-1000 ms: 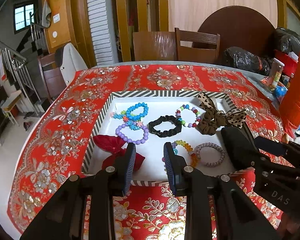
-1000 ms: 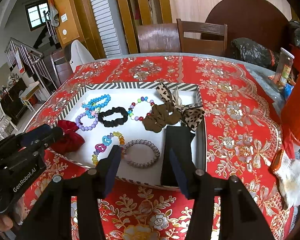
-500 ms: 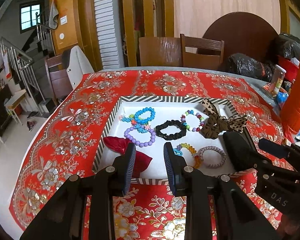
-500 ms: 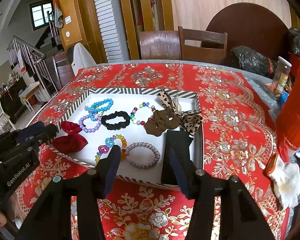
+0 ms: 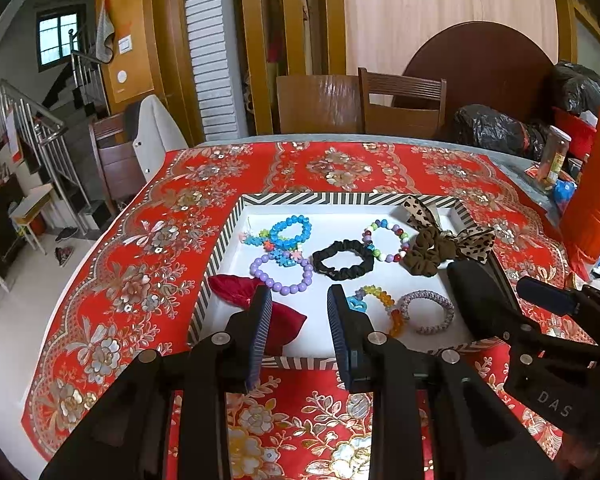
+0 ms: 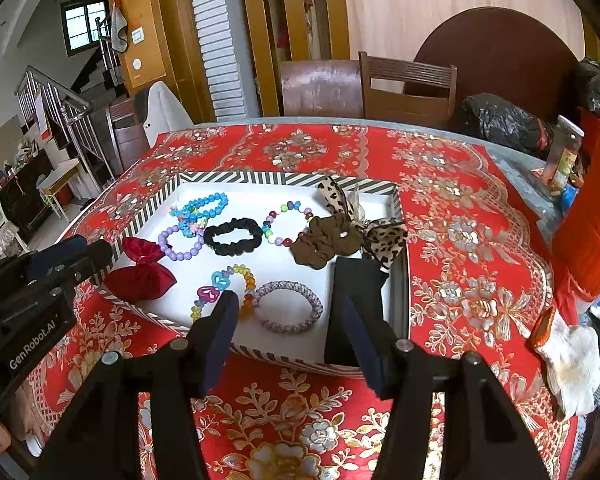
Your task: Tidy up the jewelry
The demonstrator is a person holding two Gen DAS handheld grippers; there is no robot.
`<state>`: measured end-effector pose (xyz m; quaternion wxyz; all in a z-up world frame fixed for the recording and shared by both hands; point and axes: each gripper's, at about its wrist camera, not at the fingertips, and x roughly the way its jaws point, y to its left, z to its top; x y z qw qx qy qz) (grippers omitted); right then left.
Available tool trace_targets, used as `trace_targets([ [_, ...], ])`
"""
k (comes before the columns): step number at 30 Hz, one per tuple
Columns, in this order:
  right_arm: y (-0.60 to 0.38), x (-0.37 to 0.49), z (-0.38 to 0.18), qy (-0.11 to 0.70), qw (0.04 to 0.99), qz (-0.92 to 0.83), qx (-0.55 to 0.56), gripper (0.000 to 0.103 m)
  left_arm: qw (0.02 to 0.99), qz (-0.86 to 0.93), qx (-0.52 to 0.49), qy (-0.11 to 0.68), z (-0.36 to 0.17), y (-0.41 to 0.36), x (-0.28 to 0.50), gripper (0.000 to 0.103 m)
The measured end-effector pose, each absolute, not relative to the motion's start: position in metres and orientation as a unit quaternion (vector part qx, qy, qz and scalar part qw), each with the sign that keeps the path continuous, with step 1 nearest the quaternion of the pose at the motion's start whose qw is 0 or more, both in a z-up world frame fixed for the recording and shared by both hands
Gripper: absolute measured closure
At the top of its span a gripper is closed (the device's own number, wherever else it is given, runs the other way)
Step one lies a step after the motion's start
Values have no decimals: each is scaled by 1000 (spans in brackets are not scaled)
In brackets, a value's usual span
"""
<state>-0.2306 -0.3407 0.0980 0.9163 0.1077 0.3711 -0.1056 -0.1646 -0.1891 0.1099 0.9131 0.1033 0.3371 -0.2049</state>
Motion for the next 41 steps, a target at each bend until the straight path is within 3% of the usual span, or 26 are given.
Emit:
trace_targets([
  [41,-339,-226,87,388,910,-94,111,42,911,-203,106,343,102,-192,-163,76],
])
